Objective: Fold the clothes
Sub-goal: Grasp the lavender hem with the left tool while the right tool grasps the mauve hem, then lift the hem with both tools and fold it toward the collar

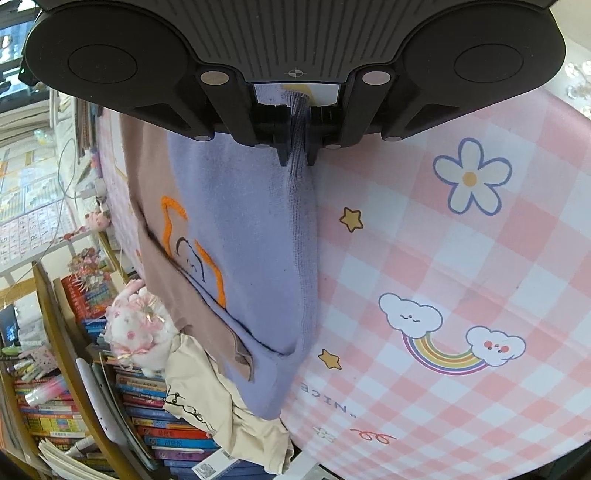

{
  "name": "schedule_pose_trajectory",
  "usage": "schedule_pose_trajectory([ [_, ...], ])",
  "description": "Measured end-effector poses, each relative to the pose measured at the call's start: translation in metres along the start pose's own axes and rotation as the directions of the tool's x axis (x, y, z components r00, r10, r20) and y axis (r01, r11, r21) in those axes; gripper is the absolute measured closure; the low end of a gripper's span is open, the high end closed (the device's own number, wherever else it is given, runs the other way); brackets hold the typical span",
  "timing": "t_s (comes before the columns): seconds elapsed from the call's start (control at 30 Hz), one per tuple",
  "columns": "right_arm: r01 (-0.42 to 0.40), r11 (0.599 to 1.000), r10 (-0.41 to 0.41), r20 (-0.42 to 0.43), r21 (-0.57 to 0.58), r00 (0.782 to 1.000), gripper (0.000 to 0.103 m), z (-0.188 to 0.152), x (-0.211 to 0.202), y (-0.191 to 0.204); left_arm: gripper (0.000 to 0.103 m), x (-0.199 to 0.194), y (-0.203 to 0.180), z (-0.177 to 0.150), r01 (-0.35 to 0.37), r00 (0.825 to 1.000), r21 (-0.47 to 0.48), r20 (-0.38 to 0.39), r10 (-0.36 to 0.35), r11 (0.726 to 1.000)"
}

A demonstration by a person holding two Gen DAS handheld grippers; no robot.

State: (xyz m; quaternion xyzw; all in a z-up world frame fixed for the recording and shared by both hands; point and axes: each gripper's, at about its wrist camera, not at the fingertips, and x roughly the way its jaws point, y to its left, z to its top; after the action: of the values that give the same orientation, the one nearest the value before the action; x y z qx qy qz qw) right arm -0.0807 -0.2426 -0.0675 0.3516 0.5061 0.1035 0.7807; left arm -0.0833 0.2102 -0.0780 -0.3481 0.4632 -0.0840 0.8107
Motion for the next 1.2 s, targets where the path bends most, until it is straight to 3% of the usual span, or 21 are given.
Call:
schedule_pose_trajectory([
  [0.4, -0.029, 0.998, 0.032, -0.047, 0.053, 0.998, 0.096, -0.023, -0.038, -0.009, 0.099, -0.035, 0.014, -0.030, 0.107, 0.994, -0.071, -0.028, -0.110, 0.992],
  [0.67, -0.011, 0.995, 0.020, -0.097, 0.096, 0.995, 0.096, -0.049, -0.053, -0.024, 0.099, -0.042, 0.032, -0.061, 0.132, 0.987, -0.149, -0.071, -0.144, 0.980],
  [0.93, -0.160, 0.983, 0.160, 0.006, 0.085, 0.987, 0.096, -0.027, -0.069, 0.002, 0.099, -0.045, 0.008, -0.021, 0.284, 0.959, -0.126, 0.040, -0.282, 0.950],
  [1.2, -0.261, 0.965, 0.250, 0.194, 0.034, 0.949, 0.096, 0.034, -0.074, 0.042, 0.099, -0.034, -0.017, 0.040, 0.381, 0.912, -0.135, 0.215, -0.348, 0.915],
])
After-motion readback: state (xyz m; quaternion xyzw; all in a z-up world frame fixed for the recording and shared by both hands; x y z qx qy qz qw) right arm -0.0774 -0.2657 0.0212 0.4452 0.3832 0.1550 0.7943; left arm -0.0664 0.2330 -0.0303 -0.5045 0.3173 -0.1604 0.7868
